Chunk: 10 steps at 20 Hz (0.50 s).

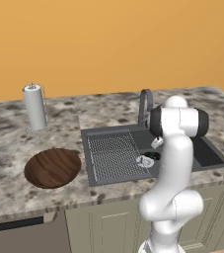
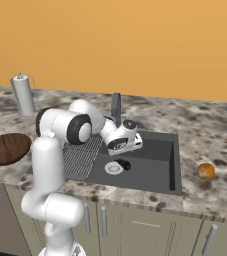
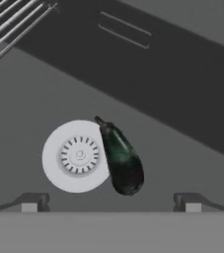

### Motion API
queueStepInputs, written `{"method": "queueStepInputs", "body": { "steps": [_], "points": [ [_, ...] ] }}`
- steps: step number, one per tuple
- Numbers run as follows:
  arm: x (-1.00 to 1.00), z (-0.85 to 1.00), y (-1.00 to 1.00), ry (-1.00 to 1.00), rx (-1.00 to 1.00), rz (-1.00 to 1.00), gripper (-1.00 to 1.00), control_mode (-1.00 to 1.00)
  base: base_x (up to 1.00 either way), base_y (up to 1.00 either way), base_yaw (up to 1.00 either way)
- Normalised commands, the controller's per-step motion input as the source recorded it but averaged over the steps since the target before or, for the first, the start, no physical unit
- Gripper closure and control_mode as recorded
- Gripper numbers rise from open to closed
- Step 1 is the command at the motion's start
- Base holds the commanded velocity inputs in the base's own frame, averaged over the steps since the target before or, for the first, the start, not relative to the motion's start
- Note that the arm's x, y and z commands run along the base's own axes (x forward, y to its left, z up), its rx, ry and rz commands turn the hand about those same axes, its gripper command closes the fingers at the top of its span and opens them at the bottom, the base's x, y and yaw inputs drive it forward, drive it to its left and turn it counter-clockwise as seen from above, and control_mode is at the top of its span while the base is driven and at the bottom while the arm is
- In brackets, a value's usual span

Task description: Remove the eggplant and potato from the sink. Then move the bowl and cup from the counter to the sink for washing.

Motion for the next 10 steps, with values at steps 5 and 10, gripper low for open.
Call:
{"method": "queueStepInputs", "body": {
  "steps": [5, 10],
  "points": [
    [0.23, -0.27, -0.01, 0.00, 0.00, 0.00, -1.00, -1.00, 0.00, 0.00, 0.00],
    [0.20, -0.27, 0.00, 0.00, 0.00, 0.00, -1.00, -1.00, 0.00, 0.00, 0.00]
  ]
}}
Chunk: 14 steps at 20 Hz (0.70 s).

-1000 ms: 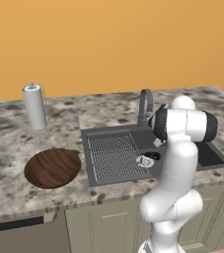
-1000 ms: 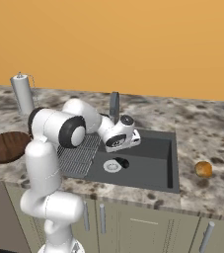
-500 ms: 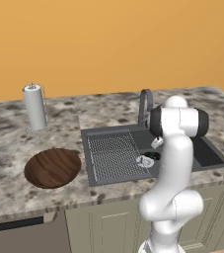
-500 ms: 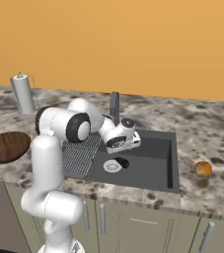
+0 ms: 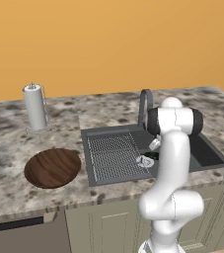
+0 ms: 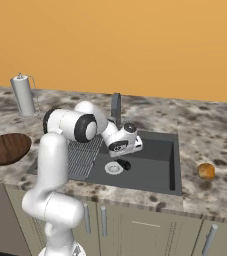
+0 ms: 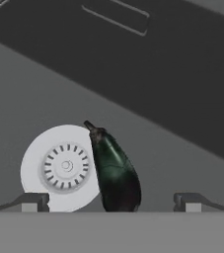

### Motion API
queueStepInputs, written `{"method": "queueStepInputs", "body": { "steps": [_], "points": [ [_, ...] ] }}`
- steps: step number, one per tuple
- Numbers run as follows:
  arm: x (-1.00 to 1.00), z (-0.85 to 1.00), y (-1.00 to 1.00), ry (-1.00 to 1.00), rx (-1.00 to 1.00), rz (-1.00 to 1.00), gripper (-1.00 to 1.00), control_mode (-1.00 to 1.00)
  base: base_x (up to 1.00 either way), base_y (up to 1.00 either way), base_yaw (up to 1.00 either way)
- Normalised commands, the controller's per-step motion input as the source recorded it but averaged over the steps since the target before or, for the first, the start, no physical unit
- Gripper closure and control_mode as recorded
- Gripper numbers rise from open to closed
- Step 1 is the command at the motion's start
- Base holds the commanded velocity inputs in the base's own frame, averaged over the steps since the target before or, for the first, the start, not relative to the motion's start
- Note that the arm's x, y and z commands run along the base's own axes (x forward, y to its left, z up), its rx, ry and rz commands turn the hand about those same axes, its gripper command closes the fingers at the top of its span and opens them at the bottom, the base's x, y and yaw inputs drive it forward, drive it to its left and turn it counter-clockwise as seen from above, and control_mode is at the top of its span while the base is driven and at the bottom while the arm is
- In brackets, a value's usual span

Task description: Remove the eggplant and potato from the sink. Then move the bowl and cup from the counter to the sink for washing.

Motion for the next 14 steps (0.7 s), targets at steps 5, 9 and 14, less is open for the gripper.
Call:
{"method": "queueStepInputs", "body": {
  "steps": [5, 9, 14],
  "points": [
    [0.07, -0.27, 0.00, 0.01, 0.00, 0.00, -1.00, -1.00, 0.00, 0.00, 0.00],
    [0.04, -0.26, 0.00, 0.01, 0.00, 0.00, -1.00, -1.00, 0.00, 0.00, 0.00],
    [0.08, -0.23, 0.00, 0.01, -0.01, 0.00, -1.00, -1.00, 0.00, 0.00, 0.00]
  ]
}}
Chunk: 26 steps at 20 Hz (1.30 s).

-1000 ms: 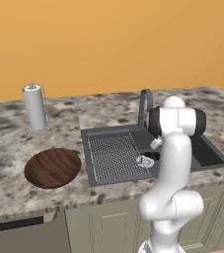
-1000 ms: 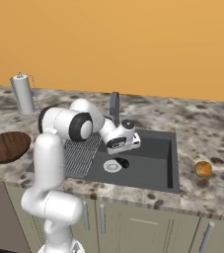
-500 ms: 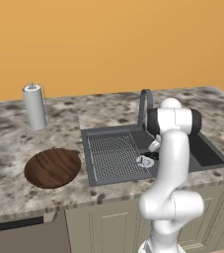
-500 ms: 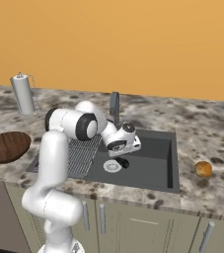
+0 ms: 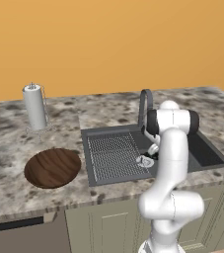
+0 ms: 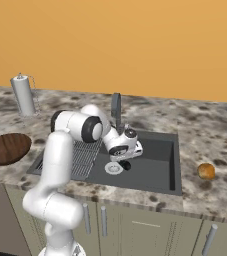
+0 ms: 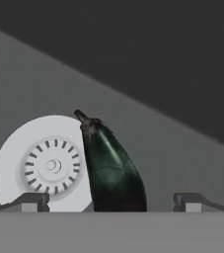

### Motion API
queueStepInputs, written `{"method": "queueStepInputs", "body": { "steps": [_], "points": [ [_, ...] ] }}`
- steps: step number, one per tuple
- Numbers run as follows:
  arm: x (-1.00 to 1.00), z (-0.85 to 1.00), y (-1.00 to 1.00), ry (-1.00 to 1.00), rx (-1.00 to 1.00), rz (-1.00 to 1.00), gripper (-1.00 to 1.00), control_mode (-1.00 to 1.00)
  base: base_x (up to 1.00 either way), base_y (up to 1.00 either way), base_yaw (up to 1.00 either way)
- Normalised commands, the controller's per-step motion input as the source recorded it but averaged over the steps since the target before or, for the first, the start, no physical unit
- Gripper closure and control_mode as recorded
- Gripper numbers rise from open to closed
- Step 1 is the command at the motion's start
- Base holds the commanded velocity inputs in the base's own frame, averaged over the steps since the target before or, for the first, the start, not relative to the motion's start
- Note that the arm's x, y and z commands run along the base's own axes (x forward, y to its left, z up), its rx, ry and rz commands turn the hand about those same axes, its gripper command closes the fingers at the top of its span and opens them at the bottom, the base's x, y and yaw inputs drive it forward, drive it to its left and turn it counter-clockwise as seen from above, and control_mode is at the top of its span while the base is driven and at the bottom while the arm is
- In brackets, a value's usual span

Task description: Remove the eggplant and potato from the sink. Then move the bowl and cup from the counter to the sink for washing.

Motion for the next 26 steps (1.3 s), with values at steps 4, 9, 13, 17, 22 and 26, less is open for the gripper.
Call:
{"method": "queueStepInputs", "body": {
  "steps": [4, 9, 13, 17, 22, 26],
  "points": [
    [0.15, -0.20, 0.00, 0.01, -0.01, 0.00, -1.00, -1.00, 0.00, 0.00, 0.00],
    [0.14, -0.22, 0.00, 0.02, -0.01, 0.00, -1.00, -1.00, 0.00, 0.00, 0.00],
    [0.12, -0.22, 0.00, 0.04, -0.01, 0.00, -1.00, -1.00, 0.00, 0.00, 0.00],
    [0.12, -0.22, 0.00, 0.03, -0.01, 0.00, -1.00, -1.00, 0.00, 0.00, 0.00],
    [0.14, -0.22, 0.00, 0.03, -0.01, 0.00, -1.00, -1.00, 0.00, 0.00, 0.00],
    [0.07, -0.24, 0.00, 0.08, -0.02, -0.01, 1.00, -1.00, 0.00, 0.00, 0.00]
  ]
}}
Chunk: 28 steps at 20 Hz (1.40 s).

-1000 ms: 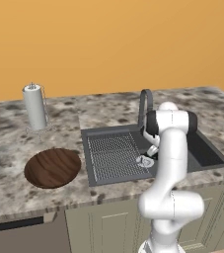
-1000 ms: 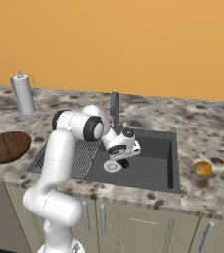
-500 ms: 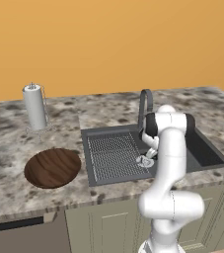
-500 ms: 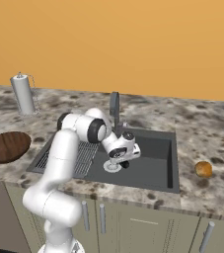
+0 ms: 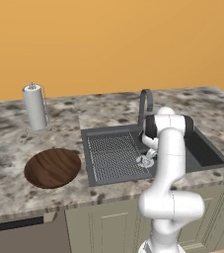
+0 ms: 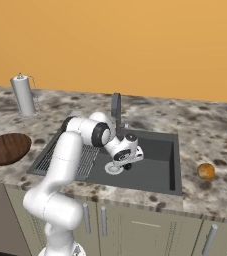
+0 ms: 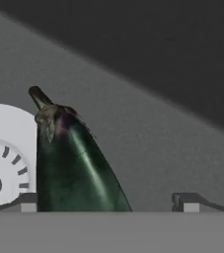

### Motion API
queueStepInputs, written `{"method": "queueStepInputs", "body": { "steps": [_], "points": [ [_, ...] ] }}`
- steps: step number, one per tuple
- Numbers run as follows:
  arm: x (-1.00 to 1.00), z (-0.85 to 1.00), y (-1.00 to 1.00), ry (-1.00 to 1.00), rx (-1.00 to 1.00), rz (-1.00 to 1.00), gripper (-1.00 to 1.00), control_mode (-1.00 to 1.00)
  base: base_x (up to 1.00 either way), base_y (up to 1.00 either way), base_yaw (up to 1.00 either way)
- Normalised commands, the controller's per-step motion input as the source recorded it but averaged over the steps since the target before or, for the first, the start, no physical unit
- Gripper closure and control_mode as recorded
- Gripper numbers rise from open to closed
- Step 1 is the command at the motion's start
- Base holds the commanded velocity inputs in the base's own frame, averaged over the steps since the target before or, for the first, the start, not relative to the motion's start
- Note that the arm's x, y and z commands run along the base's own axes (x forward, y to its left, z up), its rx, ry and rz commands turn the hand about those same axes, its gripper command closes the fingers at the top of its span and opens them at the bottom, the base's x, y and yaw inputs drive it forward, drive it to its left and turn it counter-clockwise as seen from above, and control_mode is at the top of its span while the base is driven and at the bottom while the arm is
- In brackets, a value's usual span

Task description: Remove the eggplant and potato from the sink. Then move the bowl and cup from the counter to the sink for washing.

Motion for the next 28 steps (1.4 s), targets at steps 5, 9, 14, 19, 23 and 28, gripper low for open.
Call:
{"method": "queueStepInputs", "body": {
  "steps": [5, 9, 14, 19, 23, 28],
  "points": [
    [0.00, -0.28, -0.01, 0.13, -0.03, -0.02, 1.00, -1.00, 0.00, 0.00, 0.00],
    [-0.06, -0.20, -0.06, 0.10, -0.01, -0.01, 1.00, -1.00, 0.00, 0.00, 0.00],
    [-0.08, 0.01, -0.21, 0.00, 0.00, -0.04, 1.00, -1.00, 0.00, 0.00, 0.00],
    [-0.17, 0.18, -0.27, -0.02, 0.00, -0.06, 1.00, -1.00, 0.00, 0.00, 0.00],
    [-0.16, 0.32, -0.21, -0.01, 0.01, -0.07, 1.00, -1.00, 0.00, 0.00, 0.00],
    [-0.14, 0.44, -0.17, 0.00, 0.00, -0.10, 1.00, -1.00, 0.00, 0.00, 0.00]
  ]
}}
